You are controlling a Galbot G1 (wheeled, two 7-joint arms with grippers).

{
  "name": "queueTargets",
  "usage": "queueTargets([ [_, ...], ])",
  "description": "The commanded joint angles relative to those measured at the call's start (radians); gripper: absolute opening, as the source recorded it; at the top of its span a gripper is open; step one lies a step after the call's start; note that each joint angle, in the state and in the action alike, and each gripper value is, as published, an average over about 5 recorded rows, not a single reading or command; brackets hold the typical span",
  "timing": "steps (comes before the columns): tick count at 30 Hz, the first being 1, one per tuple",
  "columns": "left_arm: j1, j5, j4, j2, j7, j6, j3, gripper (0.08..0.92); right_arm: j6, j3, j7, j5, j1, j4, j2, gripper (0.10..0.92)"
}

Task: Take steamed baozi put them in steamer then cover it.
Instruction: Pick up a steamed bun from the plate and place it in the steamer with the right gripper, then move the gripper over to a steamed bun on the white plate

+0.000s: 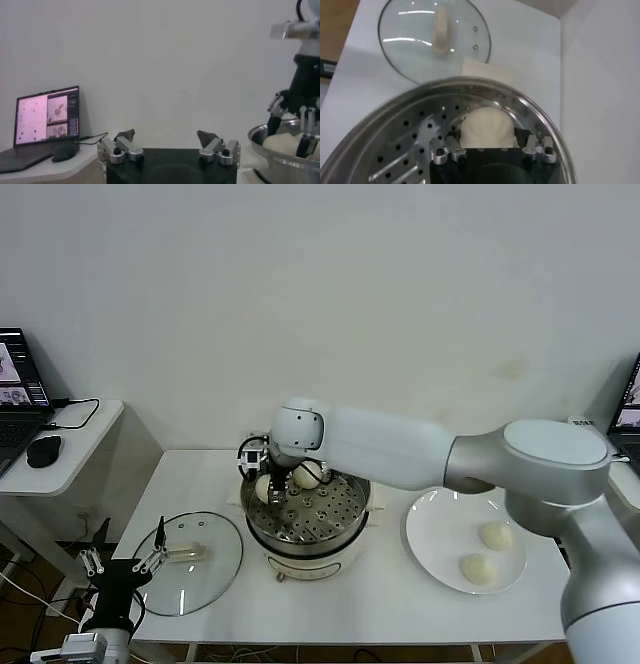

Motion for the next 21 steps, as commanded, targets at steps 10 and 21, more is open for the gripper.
queueTargets([
  [10,0.002,0.001,-0.001,0.003,0.0,0.0,0.002,0.823,0.027,0.022,-0.163,-0.002,0.165,0.16,-0.191,0.822],
  [21,0.0,0.001,0.002,0.023,0.003,0.0,0.018,0.823,0.205,-0.083,-0.377,-0.16,0.364,0.506,-0.748,0.822],
])
